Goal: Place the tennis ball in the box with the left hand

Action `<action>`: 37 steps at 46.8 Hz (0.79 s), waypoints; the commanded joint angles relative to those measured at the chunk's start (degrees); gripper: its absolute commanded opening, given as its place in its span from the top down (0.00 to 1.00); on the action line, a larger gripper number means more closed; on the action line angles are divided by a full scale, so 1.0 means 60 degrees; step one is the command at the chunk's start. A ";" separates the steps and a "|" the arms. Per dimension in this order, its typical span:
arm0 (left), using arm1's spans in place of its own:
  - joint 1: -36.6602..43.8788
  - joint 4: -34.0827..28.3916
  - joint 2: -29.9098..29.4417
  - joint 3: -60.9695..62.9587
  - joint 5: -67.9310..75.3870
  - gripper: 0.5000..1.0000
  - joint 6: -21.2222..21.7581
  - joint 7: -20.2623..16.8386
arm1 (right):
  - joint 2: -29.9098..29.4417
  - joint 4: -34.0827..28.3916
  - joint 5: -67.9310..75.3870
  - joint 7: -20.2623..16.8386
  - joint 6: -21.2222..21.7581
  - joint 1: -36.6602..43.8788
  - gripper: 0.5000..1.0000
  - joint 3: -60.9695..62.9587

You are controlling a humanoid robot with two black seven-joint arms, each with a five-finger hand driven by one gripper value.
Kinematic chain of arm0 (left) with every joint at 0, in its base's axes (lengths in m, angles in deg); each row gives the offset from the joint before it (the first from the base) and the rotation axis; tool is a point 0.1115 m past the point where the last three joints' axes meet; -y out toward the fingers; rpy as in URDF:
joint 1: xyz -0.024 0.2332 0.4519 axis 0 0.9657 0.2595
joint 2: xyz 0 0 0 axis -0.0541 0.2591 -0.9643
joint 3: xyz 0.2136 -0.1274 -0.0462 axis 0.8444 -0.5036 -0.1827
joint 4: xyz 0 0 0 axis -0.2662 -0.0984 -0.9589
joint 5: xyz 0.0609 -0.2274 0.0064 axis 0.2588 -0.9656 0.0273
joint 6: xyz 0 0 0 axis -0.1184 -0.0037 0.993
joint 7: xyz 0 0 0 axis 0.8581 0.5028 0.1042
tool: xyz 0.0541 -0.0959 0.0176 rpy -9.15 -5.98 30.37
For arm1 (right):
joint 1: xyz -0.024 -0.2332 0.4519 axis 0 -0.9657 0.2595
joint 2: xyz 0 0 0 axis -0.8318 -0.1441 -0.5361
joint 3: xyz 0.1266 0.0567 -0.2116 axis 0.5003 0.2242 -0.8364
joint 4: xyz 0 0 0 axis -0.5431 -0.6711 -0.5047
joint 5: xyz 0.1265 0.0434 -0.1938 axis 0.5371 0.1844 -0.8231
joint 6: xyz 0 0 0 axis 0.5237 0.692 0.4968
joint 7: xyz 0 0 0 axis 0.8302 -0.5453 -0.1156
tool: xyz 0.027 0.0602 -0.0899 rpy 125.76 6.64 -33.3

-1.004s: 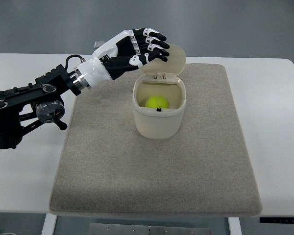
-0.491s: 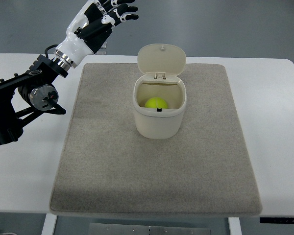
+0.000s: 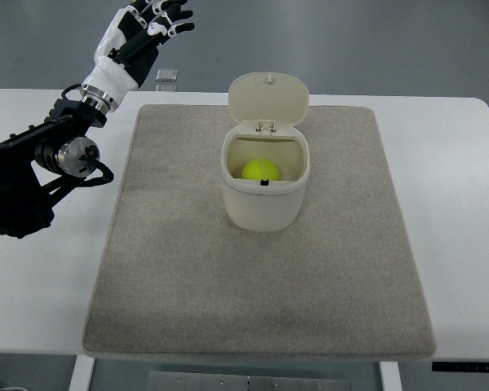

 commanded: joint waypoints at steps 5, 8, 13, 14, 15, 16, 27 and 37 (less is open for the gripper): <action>-0.0017 -0.1566 0.0744 -0.0609 -0.0106 0.74 -0.0018 -0.0001 | 0.0000 0.0000 0.0000 0.0007 0.0000 0.0000 0.19 0.0000; -0.0017 -0.1845 0.0818 -0.0843 -0.0121 0.70 -0.0018 -0.0001 | 0.0000 0.0000 0.0000 0.0007 0.0000 0.0014 0.20 0.0000; -0.0017 -0.2167 0.0833 -0.1093 -0.0121 0.70 -0.0003 -0.0001 | 0.0000 0.0000 0.0000 0.0007 0.0000 0.0000 0.19 0.0000; -0.0017 -0.2240 0.0833 -0.1137 -0.0121 0.70 -0.0003 -0.0001 | 0.0000 0.0000 0.0000 -0.0007 0.0000 0.0000 0.20 0.0000; -0.0017 -0.2314 0.0833 -0.1181 -0.0121 0.70 -0.0003 -0.0001 | 0.0000 0.0000 0.0000 0.0007 0.0000 0.0000 0.19 0.0000; -0.0017 -0.2387 0.0862 -0.1210 -0.0121 0.70 -0.0003 -0.0001 | 0.0000 0.0000 0.0000 -0.0007 0.0000 0.0000 0.19 0.0000; -0.0119 -0.3646 0.1403 -0.1401 -0.0135 0.69 0.0201 -0.0001 | 0.0000 0.0000 0.0000 0.0007 0.0000 0.0000 0.20 0.0000; -0.0090 -0.3838 0.1609 -0.1313 -0.0106 0.29 0.1299 -0.0001 | 0.0000 0.0000 0.0000 0.0007 0.0000 0.0000 0.19 0.0000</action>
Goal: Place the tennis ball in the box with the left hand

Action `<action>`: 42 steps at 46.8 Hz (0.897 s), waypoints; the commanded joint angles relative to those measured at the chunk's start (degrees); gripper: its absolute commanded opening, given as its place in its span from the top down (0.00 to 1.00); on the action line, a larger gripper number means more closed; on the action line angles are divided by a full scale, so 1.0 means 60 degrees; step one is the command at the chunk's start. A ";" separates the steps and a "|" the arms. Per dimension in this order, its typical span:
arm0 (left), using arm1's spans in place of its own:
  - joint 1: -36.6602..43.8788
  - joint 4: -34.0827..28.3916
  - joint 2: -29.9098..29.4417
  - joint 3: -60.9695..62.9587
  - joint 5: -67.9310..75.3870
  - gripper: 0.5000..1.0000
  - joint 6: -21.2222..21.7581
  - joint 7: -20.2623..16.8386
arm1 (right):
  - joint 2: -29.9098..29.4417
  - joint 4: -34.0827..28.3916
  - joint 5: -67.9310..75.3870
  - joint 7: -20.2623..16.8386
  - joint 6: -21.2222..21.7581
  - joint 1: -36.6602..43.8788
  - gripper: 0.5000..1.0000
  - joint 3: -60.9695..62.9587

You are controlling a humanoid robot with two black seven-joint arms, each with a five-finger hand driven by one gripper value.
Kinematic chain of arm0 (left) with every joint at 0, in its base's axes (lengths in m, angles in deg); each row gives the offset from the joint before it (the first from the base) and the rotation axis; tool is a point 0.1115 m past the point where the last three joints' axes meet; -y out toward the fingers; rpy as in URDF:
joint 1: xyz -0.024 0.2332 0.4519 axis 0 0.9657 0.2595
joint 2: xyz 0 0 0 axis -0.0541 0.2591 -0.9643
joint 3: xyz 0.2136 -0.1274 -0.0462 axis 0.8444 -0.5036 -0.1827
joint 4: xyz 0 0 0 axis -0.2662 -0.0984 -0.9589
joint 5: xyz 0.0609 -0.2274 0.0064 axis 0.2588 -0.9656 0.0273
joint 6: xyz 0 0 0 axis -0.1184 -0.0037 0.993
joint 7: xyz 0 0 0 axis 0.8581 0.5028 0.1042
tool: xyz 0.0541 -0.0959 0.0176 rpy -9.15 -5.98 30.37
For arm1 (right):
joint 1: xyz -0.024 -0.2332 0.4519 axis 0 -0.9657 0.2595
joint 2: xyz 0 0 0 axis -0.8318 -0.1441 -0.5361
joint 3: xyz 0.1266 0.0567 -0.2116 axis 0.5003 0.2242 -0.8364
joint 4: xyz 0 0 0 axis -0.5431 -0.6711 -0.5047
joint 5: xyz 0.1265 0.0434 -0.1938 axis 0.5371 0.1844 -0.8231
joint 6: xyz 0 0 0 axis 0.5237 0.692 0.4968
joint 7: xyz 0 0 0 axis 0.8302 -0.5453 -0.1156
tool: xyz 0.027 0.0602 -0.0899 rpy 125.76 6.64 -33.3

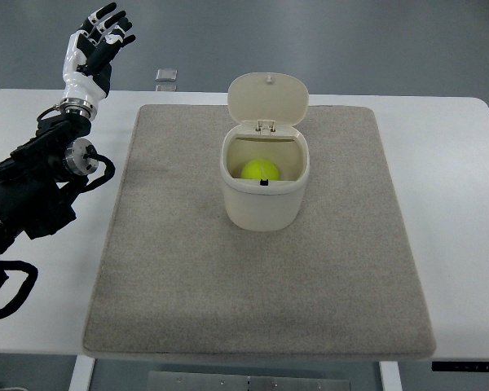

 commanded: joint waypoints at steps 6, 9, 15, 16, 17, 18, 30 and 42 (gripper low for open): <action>0.0071 -0.0041 0.0182 0.0089 0.0017 0.23 0.0768 0.0000 | 0.0000 0.0000 0.0000 -0.0010 0.0000 0.0001 0.19 0.0000; 0.0085 -0.0041 0.0153 0.0045 0.0002 0.23 0.0783 0.0000 | 0.0000 0.0000 0.0000 0.0004 0.0000 0.0001 0.20 0.0000; 0.0115 -0.0070 0.0094 -0.0029 -0.0012 0.23 0.0812 0.0000 | 0.0000 0.0000 0.0000 -0.0010 0.0000 0.0001 0.20 0.0000; 0.0115 -0.0099 0.0065 -0.0029 -0.0012 0.23 0.0812 0.0000 | 0.0000 0.0000 0.0000 -0.0010 0.0000 0.0001 0.19 0.0000; 0.0115 -0.0114 0.0050 -0.0029 -0.0012 0.23 0.0812 0.0000 | 0.0000 0.0000 0.0000 0.0004 0.0000 0.0001 0.20 0.0000; 0.0115 -0.0143 0.0021 -0.0029 -0.0012 0.23 0.0826 0.0000 | 0.0000 0.0000 0.0000 -0.0010 0.0000 0.0001 0.20 0.0000; 0.0115 -0.0305 -0.0023 -0.0014 -0.0012 0.23 0.1076 0.0000 | 0.0000 0.0000 0.0000 0.0004 0.0000 0.0001 0.20 0.0000; 0.0085 -0.0290 -0.0067 -0.0029 -0.0012 0.23 0.1090 0.0000 | 0.0000 0.0000 0.0000 -0.0010 0.0000 0.0001 0.20 0.0000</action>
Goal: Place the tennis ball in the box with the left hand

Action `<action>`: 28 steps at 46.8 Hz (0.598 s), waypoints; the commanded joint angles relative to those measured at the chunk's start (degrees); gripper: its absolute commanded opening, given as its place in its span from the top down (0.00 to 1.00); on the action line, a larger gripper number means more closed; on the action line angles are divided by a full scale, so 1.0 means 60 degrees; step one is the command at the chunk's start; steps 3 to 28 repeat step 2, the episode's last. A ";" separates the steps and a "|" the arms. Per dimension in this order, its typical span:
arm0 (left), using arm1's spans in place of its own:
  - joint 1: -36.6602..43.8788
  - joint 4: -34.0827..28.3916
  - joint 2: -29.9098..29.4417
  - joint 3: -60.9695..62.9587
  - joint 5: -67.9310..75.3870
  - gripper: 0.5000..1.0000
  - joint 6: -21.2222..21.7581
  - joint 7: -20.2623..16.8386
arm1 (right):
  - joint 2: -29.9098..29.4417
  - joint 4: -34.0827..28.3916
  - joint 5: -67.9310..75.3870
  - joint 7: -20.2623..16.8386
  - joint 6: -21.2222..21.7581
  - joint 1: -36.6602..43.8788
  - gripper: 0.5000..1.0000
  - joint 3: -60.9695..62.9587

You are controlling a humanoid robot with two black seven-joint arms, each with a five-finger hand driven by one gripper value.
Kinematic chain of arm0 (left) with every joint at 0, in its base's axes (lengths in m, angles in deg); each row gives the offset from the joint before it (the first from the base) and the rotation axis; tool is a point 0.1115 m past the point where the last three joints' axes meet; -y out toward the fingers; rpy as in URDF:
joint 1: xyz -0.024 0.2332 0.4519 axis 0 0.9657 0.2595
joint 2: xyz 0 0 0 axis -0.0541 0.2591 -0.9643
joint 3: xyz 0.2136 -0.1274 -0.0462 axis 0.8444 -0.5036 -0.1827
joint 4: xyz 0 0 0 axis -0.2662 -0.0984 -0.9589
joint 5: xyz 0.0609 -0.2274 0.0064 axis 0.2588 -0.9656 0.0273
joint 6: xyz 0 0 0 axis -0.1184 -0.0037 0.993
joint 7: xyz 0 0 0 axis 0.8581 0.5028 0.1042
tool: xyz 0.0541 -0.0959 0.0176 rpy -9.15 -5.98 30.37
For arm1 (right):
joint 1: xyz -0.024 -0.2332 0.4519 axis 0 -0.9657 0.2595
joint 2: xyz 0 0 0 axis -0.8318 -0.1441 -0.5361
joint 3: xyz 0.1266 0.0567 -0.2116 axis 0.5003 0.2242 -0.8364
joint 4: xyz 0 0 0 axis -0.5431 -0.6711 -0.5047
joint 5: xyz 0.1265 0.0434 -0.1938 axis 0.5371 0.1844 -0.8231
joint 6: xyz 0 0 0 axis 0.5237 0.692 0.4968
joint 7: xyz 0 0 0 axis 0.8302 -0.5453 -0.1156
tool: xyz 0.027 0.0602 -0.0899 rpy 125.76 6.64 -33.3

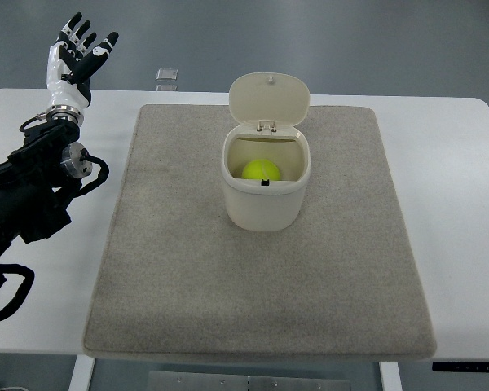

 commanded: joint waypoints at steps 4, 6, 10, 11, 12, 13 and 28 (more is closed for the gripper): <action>-0.0044 0.0016 0.0002 -0.0004 0.0000 0.23 0.0014 0.0000 | 0.0000 0.0000 0.0000 0.0008 0.0000 -0.0002 0.20 0.0029; -0.0044 0.0016 0.0002 -0.0004 0.0000 0.23 0.0014 0.0000 | 0.0000 0.0000 0.0000 0.0008 0.0000 -0.0002 0.20 0.0029; -0.0044 0.0016 0.0002 -0.0004 0.0000 0.23 0.0014 0.0000 | 0.0000 0.0000 0.0000 0.0008 0.0000 -0.0002 0.20 0.0029; -0.0044 0.0016 0.0002 -0.0004 0.0000 0.23 0.0014 0.0000 | 0.0000 0.0000 0.0000 0.0008 0.0000 -0.0002 0.20 0.0029; -0.0044 0.0016 0.0002 -0.0004 0.0000 0.23 0.0014 0.0000 | 0.0000 0.0000 0.0000 0.0008 0.0000 -0.0002 0.20 0.0029; -0.0044 0.0016 0.0002 -0.0004 0.0000 0.23 0.0014 0.0000 | 0.0000 0.0000 0.0000 0.0008 0.0000 -0.0002 0.20 0.0029; -0.0044 0.0016 0.0002 -0.0004 0.0000 0.23 0.0014 0.0000 | 0.0000 0.0000 0.0000 0.0008 0.0000 -0.0002 0.20 0.0029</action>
